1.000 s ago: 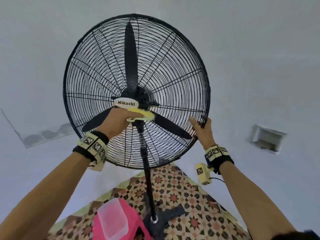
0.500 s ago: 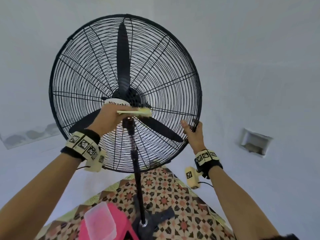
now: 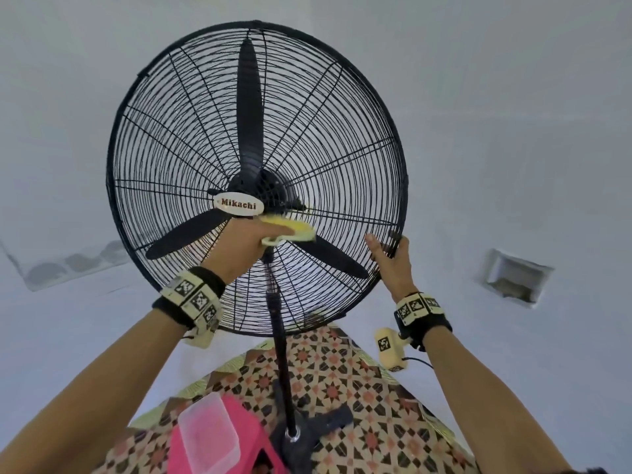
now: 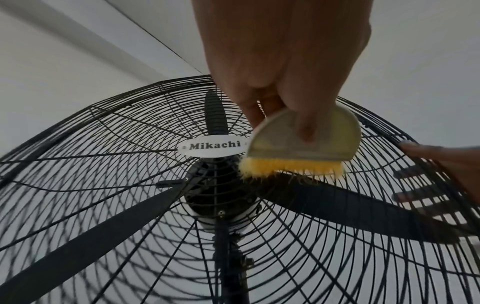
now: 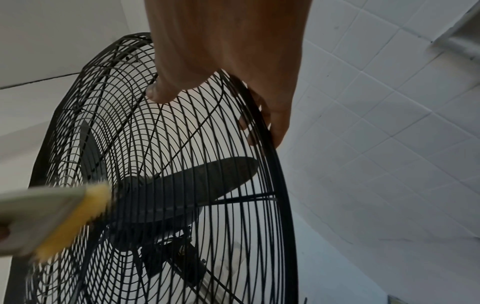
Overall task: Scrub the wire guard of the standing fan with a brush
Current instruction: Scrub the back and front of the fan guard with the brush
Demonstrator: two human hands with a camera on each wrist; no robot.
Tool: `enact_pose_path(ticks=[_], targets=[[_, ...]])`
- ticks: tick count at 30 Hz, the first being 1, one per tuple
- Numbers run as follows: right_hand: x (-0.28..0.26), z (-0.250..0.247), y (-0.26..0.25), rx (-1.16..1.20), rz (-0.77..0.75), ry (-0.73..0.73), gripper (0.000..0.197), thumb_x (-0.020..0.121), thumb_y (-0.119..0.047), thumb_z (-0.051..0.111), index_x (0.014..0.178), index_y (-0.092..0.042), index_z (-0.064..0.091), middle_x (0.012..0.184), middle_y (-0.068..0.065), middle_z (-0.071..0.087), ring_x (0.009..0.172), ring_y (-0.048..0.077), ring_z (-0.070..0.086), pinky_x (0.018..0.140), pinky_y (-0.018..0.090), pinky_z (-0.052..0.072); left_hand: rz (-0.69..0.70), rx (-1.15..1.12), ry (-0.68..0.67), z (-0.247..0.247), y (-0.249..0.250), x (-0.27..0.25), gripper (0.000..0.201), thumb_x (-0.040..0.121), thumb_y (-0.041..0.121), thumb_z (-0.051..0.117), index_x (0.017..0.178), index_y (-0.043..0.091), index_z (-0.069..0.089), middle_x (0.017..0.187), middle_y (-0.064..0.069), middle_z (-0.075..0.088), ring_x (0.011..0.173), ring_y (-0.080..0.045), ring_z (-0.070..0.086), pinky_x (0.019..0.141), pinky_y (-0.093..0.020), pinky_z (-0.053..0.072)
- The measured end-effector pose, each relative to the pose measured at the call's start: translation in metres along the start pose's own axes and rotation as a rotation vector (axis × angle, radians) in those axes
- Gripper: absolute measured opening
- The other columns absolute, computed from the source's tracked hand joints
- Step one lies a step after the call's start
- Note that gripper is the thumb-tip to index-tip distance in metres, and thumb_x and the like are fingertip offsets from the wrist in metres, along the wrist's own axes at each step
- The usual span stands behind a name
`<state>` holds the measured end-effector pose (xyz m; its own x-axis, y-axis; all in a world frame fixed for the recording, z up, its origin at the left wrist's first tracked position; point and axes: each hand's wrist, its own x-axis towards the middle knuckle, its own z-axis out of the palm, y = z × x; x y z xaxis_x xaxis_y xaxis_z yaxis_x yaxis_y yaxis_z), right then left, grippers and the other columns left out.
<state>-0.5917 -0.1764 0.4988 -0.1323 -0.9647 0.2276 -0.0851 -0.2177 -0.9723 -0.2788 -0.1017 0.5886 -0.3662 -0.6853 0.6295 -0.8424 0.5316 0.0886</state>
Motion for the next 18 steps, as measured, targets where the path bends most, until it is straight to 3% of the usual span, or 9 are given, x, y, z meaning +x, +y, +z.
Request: enact_pose_path(ticks=[3,5,9,11,13,15,17,18], targets=[[0.0,0.001,-0.001,0.007,0.009,0.001,0.085,0.073,-0.082,0.069,0.136,-0.034,0.038,0.125,-0.006,0.064,0.122,0.023,0.06,0.113,0.052,0.042,-0.015,0.005,-0.083,-0.005,-0.005,-0.003,0.042,0.09,0.001,0.074,0.123,0.027,0.076,0.102,-0.002,0.081,0.075,-0.015,0.073,0.078,-0.034,0.06],[-0.001,0.001,-0.002,0.008,0.0,-0.001,0.085,0.073,-0.083,0.068,0.136,-0.035,0.037,0.123,-0.006,0.064,0.12,0.023,0.061,0.113,0.053,0.042,0.006,0.0,-0.059,-0.017,-0.006,0.007,0.034,0.093,0.01,0.074,0.123,0.027,0.075,0.097,-0.002,0.081,0.065,-0.009,0.064,0.069,-0.024,0.052],[-0.003,0.0,-0.003,-0.015,-0.002,-0.016,0.089,0.072,-0.084,0.067,0.138,-0.033,0.036,0.122,-0.008,0.061,0.12,0.024,0.061,0.112,0.053,0.043,0.054,-0.109,0.107,-0.021,0.001,0.02,0.035,0.094,0.001,0.071,0.122,0.021,0.077,0.113,-0.001,0.078,0.092,-0.015,0.073,0.088,-0.032,0.057],[-0.003,0.0,-0.004,-0.015,0.002,-0.012,0.093,0.07,-0.086,0.067,0.139,-0.032,0.036,0.123,-0.007,0.062,0.12,0.023,0.061,0.112,0.053,0.044,0.057,-0.063,0.063,-0.008,0.002,0.013,0.043,0.09,-0.005,0.072,0.123,0.022,0.077,0.118,-0.003,0.077,0.102,-0.021,0.074,0.095,-0.039,0.059],[-0.002,0.0,-0.004,-0.018,0.001,-0.002,0.092,0.071,-0.085,0.067,0.138,-0.031,0.037,0.125,-0.006,0.063,0.12,0.022,0.061,0.112,0.053,0.044,0.005,0.002,-0.054,0.001,-0.002,0.004,0.047,0.089,-0.005,0.072,0.123,0.028,0.077,0.116,-0.004,0.078,0.099,-0.021,0.074,0.093,-0.044,0.06],[-0.001,0.0,-0.005,-0.018,0.001,0.005,0.089,0.073,-0.083,0.068,0.138,-0.031,0.038,0.125,-0.006,0.063,0.12,0.022,0.061,0.111,0.053,0.044,-0.013,0.017,-0.129,-0.006,-0.004,0.004,0.038,0.093,0.005,0.072,0.123,0.029,0.077,0.106,-0.002,0.08,0.079,-0.006,0.07,0.08,-0.032,0.059],[-0.001,0.001,-0.004,-0.011,0.0,0.001,0.089,0.072,-0.083,0.068,0.138,-0.032,0.038,0.125,-0.006,0.063,0.119,0.022,0.062,0.111,0.052,0.045,0.009,-0.003,-0.053,-0.017,0.0,0.011,0.032,0.094,0.009,0.073,0.122,0.025,0.077,0.096,-0.002,0.08,0.062,0.007,0.056,0.068,-0.013,0.045],[-0.002,0.001,-0.004,-0.013,-0.001,-0.004,0.088,0.073,-0.083,0.067,0.138,-0.032,0.037,0.125,-0.006,0.063,0.12,0.022,0.061,0.112,0.051,0.044,0.029,-0.024,0.018,-0.018,0.003,0.015,0.034,0.094,0.006,0.073,0.122,0.024,0.077,0.097,-0.002,0.08,0.064,0.008,0.055,0.07,-0.014,0.046]])
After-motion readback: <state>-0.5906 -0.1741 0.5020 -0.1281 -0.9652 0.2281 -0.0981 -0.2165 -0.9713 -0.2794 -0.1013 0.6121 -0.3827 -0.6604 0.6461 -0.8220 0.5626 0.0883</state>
